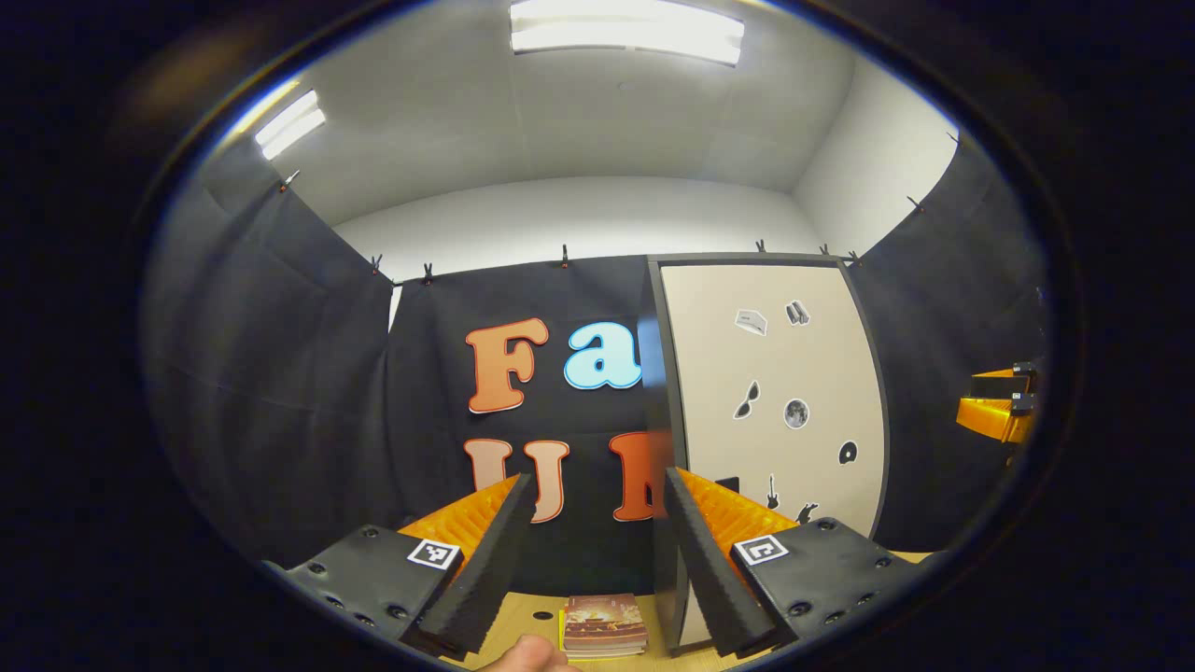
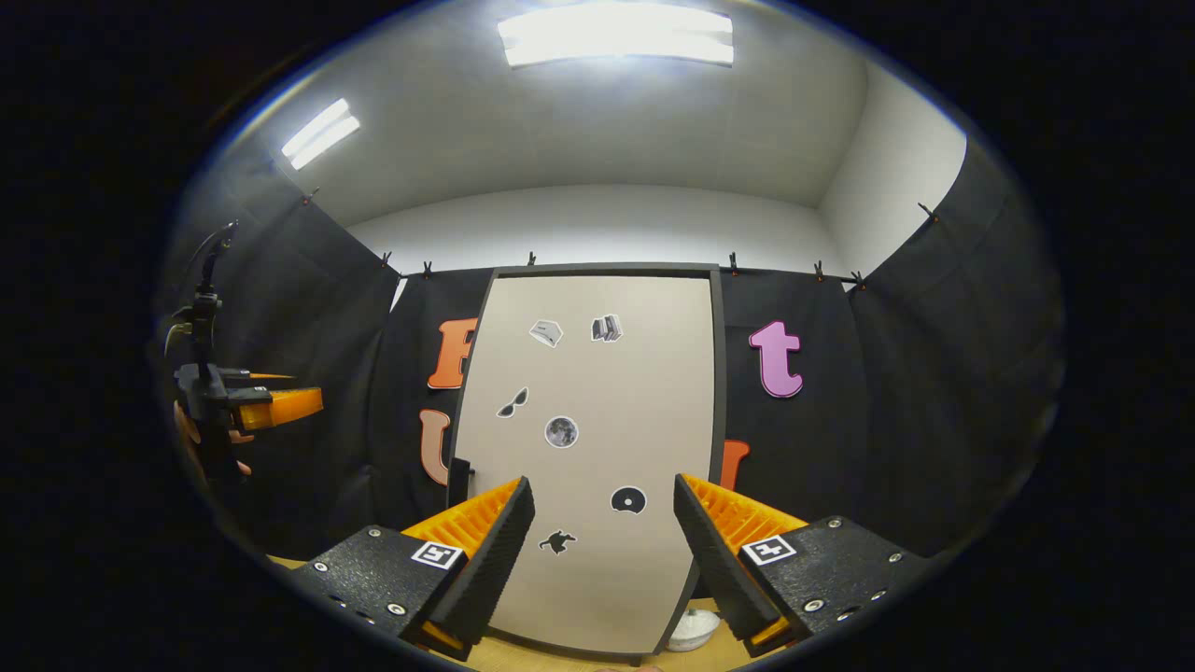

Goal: Open the cabinet door with the right hand, grasp the bottle in the cabinet with the left hand and place it on the coaster, then close the cabinet door with the right hand.

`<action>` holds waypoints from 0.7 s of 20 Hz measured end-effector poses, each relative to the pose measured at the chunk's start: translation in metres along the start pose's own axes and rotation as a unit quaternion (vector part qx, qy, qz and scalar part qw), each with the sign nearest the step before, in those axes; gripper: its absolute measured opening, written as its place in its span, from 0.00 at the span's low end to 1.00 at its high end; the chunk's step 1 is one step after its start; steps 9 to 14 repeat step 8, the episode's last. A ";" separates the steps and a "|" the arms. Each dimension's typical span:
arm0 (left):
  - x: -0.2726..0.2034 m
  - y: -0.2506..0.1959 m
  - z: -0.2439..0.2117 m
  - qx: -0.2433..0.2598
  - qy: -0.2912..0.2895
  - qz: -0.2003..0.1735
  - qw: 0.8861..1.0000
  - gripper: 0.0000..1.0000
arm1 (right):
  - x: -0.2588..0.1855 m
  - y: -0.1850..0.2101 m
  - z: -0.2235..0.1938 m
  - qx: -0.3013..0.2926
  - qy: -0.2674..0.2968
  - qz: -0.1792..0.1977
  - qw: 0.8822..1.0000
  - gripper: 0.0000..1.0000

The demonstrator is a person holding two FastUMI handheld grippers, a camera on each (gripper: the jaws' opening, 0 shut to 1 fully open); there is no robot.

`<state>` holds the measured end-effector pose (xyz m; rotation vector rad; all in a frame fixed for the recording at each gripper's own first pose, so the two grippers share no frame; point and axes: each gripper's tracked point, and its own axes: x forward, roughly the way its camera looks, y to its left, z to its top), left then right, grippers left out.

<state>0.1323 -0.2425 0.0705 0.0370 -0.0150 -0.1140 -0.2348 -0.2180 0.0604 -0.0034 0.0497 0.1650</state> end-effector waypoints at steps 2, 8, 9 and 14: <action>-0.003 -0.001 0.001 -0.002 -0.003 -0.001 1.000 0.91 | -0.001 0.003 -0.002 -0.004 0.002 0.001 1.000 0.93; -0.003 0.009 0.012 -0.010 -0.020 0.015 1.000 0.92 | 0.004 0.004 0.000 -0.009 0.006 -0.005 1.000 0.93; -0.003 0.009 0.012 -0.010 -0.020 0.015 1.000 0.92 | 0.004 0.004 0.000 -0.009 0.006 -0.005 1.000 0.93; -0.003 0.009 0.012 -0.010 -0.020 0.015 1.000 0.92 | 0.004 0.004 0.000 -0.009 0.006 -0.005 1.000 0.93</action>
